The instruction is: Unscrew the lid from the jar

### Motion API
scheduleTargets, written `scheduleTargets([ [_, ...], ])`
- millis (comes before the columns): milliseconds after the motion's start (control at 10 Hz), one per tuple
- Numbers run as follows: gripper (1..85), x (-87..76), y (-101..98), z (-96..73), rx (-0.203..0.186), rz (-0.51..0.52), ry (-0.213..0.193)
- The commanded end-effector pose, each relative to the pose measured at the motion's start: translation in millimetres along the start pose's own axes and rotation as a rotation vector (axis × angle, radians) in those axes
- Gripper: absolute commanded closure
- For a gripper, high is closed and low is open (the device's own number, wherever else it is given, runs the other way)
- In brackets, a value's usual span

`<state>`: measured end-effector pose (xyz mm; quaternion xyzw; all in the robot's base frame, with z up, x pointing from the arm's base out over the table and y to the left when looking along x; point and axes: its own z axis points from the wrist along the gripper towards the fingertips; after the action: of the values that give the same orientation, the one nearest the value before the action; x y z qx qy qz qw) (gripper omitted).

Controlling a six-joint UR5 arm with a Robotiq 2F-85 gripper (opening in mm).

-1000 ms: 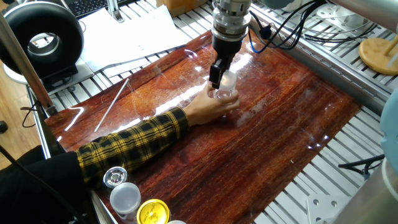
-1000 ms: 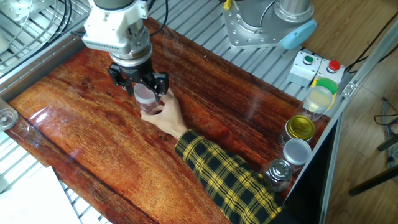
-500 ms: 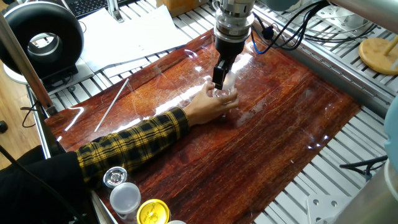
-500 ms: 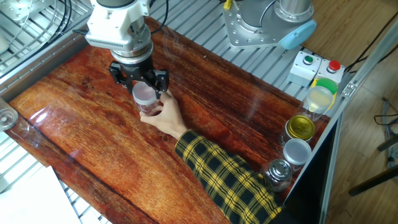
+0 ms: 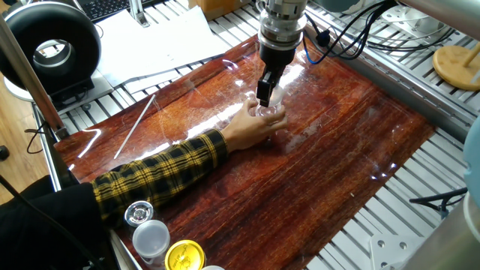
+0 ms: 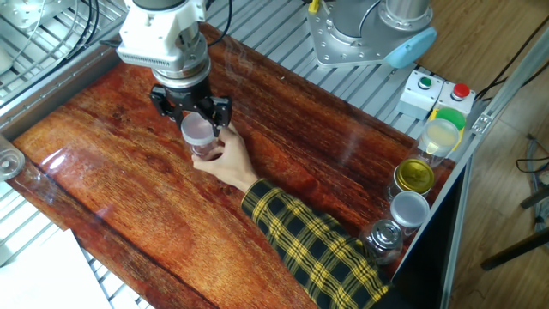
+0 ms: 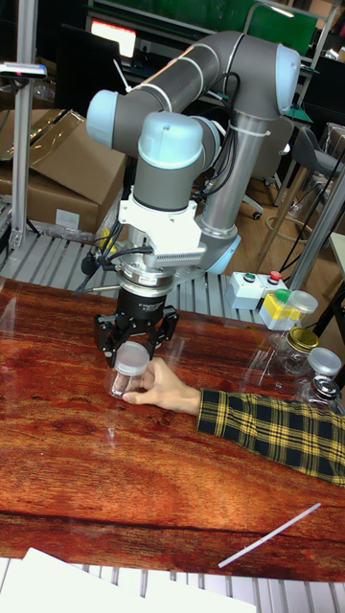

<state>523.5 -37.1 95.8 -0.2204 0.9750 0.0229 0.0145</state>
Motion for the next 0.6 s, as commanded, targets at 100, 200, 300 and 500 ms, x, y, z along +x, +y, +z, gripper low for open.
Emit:
scheduleTargets([
  [100, 48.7, -11.6, 3.7, -1.7, -0.016, 0.011, -0.034],
  [200, 59.3, -16.1, 9.3, -1.3, -0.039, 0.002, -0.050],
  [300, 71.0, -17.8, 9.8, 0.0, -0.043, -0.011, -0.054],
  [500, 84.7, -17.4, 6.2, 2.0, -0.037, -0.048, -0.052],
])
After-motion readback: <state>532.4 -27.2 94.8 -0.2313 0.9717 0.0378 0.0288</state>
